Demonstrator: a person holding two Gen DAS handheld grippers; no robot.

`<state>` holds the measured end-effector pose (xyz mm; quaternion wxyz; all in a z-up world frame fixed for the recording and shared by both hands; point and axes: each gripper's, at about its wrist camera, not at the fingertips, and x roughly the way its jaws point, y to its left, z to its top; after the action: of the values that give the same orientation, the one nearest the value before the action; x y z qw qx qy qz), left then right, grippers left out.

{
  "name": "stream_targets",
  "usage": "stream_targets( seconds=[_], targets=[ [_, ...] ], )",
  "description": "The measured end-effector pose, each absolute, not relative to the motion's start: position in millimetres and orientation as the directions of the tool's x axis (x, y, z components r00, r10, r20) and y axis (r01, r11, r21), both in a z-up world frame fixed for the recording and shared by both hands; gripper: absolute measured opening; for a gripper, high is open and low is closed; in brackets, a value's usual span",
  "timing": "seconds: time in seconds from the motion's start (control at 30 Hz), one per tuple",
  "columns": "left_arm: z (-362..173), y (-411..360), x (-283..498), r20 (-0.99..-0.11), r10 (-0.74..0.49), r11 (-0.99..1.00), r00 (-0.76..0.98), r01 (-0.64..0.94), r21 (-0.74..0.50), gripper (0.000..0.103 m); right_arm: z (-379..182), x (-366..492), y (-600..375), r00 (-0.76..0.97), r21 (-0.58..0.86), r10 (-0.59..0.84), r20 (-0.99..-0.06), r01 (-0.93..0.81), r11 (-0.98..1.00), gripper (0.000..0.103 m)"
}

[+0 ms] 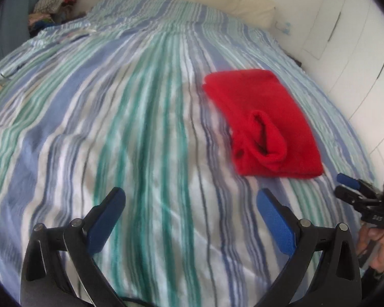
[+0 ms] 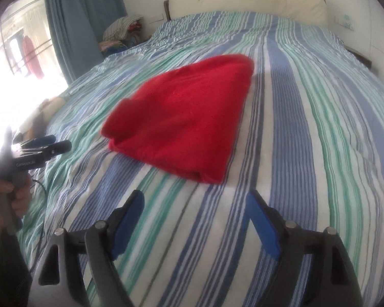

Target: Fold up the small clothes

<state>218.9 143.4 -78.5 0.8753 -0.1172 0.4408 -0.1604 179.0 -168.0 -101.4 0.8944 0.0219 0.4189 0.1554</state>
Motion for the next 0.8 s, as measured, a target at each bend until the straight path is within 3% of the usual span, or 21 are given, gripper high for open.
stream_targets(
  seconds=[0.07, 0.17, 0.23, 0.3, 0.43, 0.53, 0.57, 0.6, 0.63, 0.67, 0.7, 0.8],
  targets=[
    [-73, 131, 231, -0.706, -0.5, 0.863, 0.501, 0.216, -0.457, 0.102, -99, 183, -188, 0.608, 0.216, 0.315, -0.729, -0.232, 0.948, 0.081],
    [-56, 103, 260, -0.684, -0.532, 0.846, 0.5, 0.27, -0.461, 0.102, -88, 206, -211, 0.626, 0.29, 0.35, -0.697, -0.2, 0.936, 0.081],
    [-56, 84, 289, -0.707, -0.503, 0.864, 0.497, 0.287, -0.413, 0.102, -81, 229, -220, 0.634, 0.344, 0.383, -0.672, -0.19, 0.919, 0.082],
    [-70, 72, 321, -0.758, -0.447, 0.894, 0.474, 0.259, -0.365, 0.102, -80, 258, -222, 0.616, 0.408, 0.437, -0.656, -0.197, 0.891, 0.089],
    [-110, 70, 365, -0.847, -0.325, 0.945, 0.421, 0.175, -0.275, 0.102, -97, 322, -219, 0.562, 0.502, 0.503, -0.656, -0.173, 0.848, 0.089],
    [-119, 71, 372, -0.825, -0.355, 0.935, 0.44, 0.166, -0.314, 0.103, -124, 367, -217, 0.523, 0.606, 0.57, -0.634, -0.122, 0.786, 0.089],
    [-118, 70, 371, -0.813, -0.368, 0.929, 0.45, 0.157, -0.334, 0.103, -136, 379, -216, 0.502, 0.646, 0.598, -0.625, -0.098, 0.757, 0.088],
    [-119, 67, 369, -0.801, -0.396, 0.918, 0.449, 0.161, -0.364, 0.101, -144, 386, -211, 0.491, 0.666, 0.617, -0.614, -0.096, 0.739, 0.076],
    [-120, 62, 369, -0.793, -0.429, 0.903, 0.434, 0.183, -0.388, 0.095, -148, 389, -202, 0.487, 0.651, 0.617, -0.618, -0.123, 0.749, 0.066],
    [-120, 56, 368, -0.782, -0.455, 0.89, 0.426, 0.216, -0.401, 0.059, -149, 388, -190, 0.477, 0.609, 0.602, -0.641, -0.162, 0.776, 0.038],
    [-118, 51, 369, -0.765, -0.5, 0.866, 0.406, 0.246, -0.436, 0.029, -148, 385, -180, 0.481, 0.558, 0.571, -0.665, -0.188, 0.809, 0.034],
    [-91, 48, 365, -0.735, -0.522, 0.853, 0.433, 0.26, -0.453, 0.023, -121, 371, -169, 0.55, 0.437, 0.493, -0.674, -0.241, 0.867, 0.025]
  ],
)
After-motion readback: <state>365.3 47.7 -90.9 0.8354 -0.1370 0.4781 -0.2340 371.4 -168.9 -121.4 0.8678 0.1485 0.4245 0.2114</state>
